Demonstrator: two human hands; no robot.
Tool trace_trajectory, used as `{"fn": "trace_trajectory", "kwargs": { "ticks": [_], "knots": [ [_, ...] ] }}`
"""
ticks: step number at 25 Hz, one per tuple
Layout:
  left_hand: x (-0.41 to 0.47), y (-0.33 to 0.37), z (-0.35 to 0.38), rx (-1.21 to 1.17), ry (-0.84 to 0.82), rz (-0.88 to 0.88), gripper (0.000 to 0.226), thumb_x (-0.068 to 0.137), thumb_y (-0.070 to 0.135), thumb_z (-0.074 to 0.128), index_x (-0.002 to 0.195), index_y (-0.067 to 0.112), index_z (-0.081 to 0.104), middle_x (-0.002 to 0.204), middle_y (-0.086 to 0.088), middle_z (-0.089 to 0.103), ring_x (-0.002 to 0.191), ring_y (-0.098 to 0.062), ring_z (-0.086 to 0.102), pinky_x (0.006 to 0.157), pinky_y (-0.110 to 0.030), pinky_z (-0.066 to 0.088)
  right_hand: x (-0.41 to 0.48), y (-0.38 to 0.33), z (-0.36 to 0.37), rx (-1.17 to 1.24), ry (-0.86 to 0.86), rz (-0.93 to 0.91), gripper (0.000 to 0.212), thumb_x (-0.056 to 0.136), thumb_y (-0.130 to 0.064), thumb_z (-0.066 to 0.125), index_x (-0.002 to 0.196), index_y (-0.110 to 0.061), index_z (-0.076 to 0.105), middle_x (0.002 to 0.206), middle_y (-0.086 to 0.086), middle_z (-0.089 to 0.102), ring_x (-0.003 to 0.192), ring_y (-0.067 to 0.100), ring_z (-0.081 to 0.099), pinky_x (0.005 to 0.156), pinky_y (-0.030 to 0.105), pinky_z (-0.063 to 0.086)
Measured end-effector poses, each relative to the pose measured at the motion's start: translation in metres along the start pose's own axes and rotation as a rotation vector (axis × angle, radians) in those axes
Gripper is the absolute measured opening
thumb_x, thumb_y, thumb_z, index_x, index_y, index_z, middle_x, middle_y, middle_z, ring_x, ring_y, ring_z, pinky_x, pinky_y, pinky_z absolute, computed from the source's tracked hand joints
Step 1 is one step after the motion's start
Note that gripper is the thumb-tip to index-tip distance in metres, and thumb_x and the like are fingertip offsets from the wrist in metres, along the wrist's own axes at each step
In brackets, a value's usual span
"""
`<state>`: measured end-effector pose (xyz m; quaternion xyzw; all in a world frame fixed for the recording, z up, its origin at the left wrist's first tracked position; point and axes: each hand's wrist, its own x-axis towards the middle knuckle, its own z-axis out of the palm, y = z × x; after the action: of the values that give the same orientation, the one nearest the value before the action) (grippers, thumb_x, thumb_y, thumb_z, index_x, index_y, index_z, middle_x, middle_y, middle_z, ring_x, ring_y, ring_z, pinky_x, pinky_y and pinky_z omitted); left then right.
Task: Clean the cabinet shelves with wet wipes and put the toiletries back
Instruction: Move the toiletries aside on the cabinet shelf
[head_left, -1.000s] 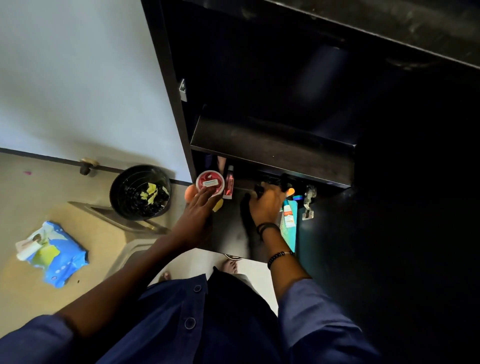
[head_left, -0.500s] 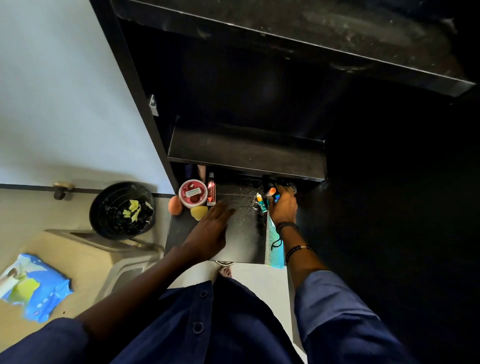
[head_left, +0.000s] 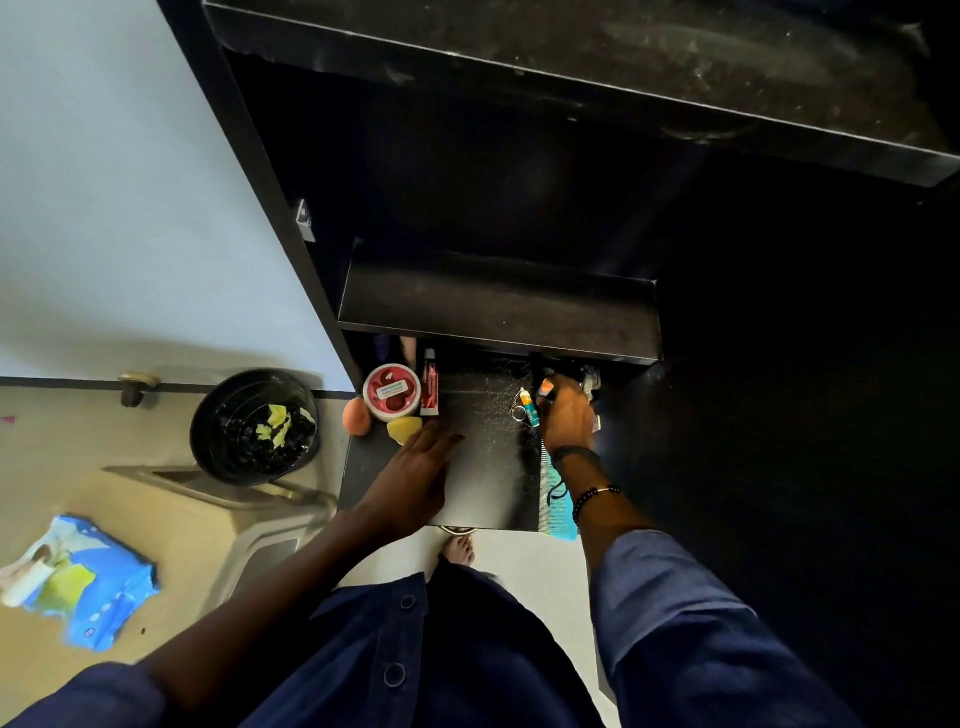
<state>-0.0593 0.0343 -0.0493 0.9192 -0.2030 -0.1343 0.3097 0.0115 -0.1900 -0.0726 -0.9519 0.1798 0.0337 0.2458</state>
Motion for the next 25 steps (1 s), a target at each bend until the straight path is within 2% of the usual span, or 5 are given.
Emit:
{"fn": "trace_trajectory", "kwargs": {
  "ticks": [4, 9, 14, 21, 25],
  "knots": [
    [-0.004, -0.002, 0.000, 0.017, -0.028, 0.013, 0.049, 0.092, 0.006, 0.047, 0.140, 0.011, 0.042, 0.147, -0.011, 0.037, 0.141, -0.024, 0.027, 0.115, -0.030, 0.021, 0.007, -0.005, -0.001, -0.030, -0.011, 0.060, 0.015, 0.088, -0.004, 0.050, 0.089, -0.004, 0.065, 0.093, 0.022, 0.068, 0.088, 0.038, 0.063, 0.071, 0.036, 0.047],
    [-0.006, -0.003, -0.006, 0.007, -0.028, 0.016, 0.046, 0.094, 0.008, 0.047, 0.139, 0.011, 0.043, 0.146, -0.009, 0.039, 0.139, -0.022, 0.030, 0.112, -0.027, 0.024, 0.010, -0.008, -0.005, -0.050, -0.006, 0.078, 0.017, 0.090, -0.005, 0.049, 0.094, -0.004, 0.066, 0.095, 0.023, 0.068, 0.091, 0.039, 0.064, 0.073, 0.039, 0.049],
    [-0.008, -0.002, -0.012, -0.051, 0.028, -0.024, 0.046, 0.094, 0.013, 0.051, 0.139, 0.011, 0.044, 0.143, -0.009, 0.043, 0.134, -0.023, 0.038, 0.107, -0.025, 0.028, -0.010, -0.013, -0.006, 0.234, 0.114, 0.024, 0.021, 0.087, -0.016, 0.063, 0.107, -0.010, 0.063, 0.089, 0.014, 0.071, 0.083, 0.030, 0.067, 0.075, 0.043, 0.057],
    [-0.020, -0.004, -0.027, -0.133, 0.135, -0.127, 0.054, 0.089, 0.020, 0.063, 0.138, 0.009, 0.044, 0.138, -0.011, 0.051, 0.126, -0.028, 0.047, 0.101, -0.035, 0.039, -0.061, -0.046, -0.009, 0.593, -0.230, -0.066, 0.024, 0.079, -0.007, 0.069, 0.100, -0.015, 0.060, 0.075, 0.000, 0.076, 0.075, 0.008, 0.072, 0.076, 0.024, 0.056],
    [-0.022, -0.006, -0.031, -0.173, 0.215, -0.147, 0.046, 0.085, 0.027, 0.068, 0.128, 0.014, 0.053, 0.121, -0.007, 0.061, 0.095, -0.022, 0.063, 0.079, -0.034, 0.051, -0.086, -0.080, -0.020, 0.638, -0.369, -0.106, 0.028, 0.076, -0.007, 0.076, 0.100, -0.012, 0.062, 0.077, -0.001, 0.071, 0.065, -0.001, 0.065, 0.067, 0.012, 0.053]
  ]
}}
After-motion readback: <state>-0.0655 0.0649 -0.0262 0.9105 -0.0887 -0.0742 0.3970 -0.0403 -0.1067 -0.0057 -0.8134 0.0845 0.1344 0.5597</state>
